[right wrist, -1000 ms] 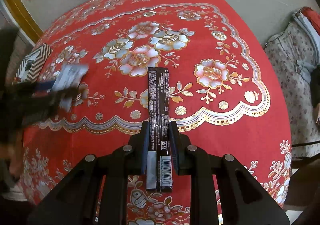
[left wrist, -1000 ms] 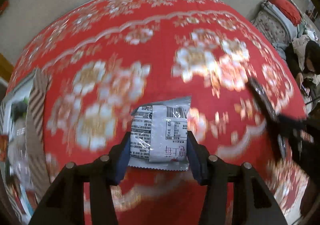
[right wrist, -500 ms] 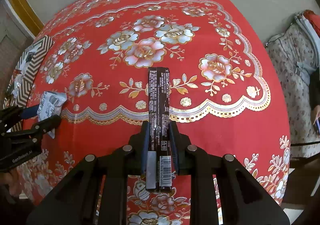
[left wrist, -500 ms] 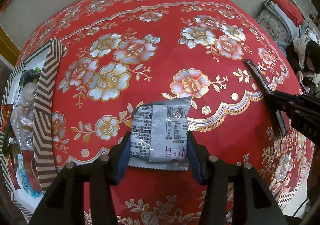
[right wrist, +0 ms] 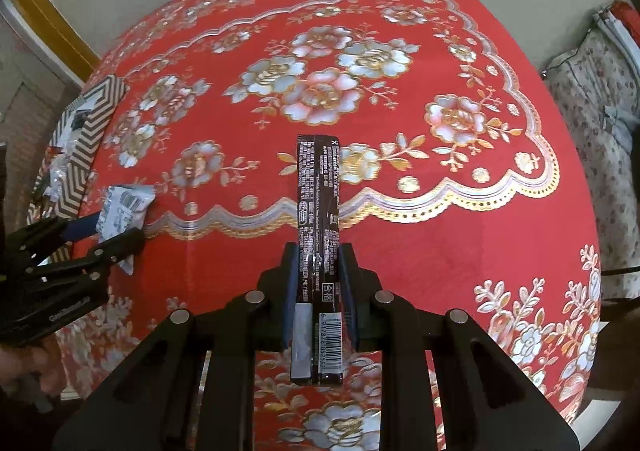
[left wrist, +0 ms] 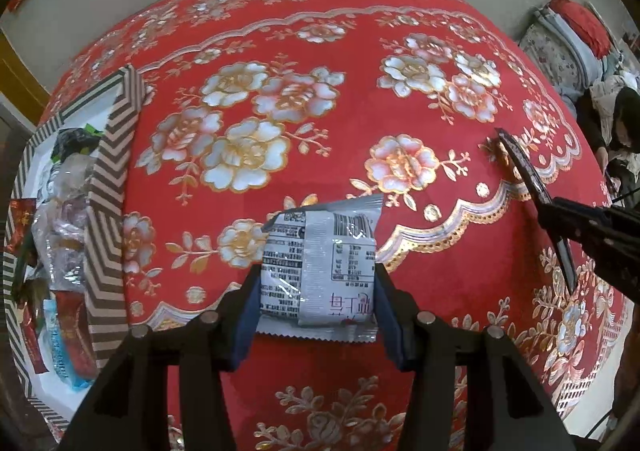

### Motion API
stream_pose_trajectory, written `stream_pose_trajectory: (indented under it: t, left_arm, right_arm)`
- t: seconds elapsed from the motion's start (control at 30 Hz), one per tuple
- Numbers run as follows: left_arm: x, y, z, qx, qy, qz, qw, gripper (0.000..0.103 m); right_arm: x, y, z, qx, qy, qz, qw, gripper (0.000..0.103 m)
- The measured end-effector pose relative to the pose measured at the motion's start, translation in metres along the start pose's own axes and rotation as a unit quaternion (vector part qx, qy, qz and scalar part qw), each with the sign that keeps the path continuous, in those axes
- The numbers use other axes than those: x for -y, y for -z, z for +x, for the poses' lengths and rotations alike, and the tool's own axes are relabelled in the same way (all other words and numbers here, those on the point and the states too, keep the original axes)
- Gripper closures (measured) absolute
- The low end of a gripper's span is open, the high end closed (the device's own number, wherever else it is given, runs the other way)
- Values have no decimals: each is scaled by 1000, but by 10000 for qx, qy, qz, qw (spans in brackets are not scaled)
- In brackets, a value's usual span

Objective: Organize snacks
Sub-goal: 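Carry the white packet and brown chocolate bar over the white tray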

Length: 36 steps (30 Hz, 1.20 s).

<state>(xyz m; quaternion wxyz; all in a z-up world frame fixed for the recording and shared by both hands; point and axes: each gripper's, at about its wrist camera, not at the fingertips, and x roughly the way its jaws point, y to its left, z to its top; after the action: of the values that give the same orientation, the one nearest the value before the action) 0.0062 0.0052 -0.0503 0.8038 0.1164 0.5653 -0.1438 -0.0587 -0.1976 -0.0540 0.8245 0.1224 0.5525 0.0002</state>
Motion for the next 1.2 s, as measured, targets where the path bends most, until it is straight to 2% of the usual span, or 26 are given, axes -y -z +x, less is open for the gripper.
stream_pose_trajectory:
  t: [0.4, 0.77, 1.03, 1.2]
  left_arm:
    - [-40, -3, -32, 392, -69, -281, 9988, 48]
    - [-128, 5, -72, 901, -331, -1115, 9891, 48]
    - [-198, 29, -69, 768, -676, -1742, 9794, 48]
    - [-224, 39, -67, 690, -752, -1915, 9762, 48]
  right_arm:
    - [-71, -28, -11, 184, -267, -475, 9983, 84]
    - [-187, -63, -19, 447, -653, -1352, 9877, 84]
    - [-267, -74, -12, 449, -918, -1928, 9759, 84]
    - [-316, -76, 4, 328, -998, -2317, 9671, 84]
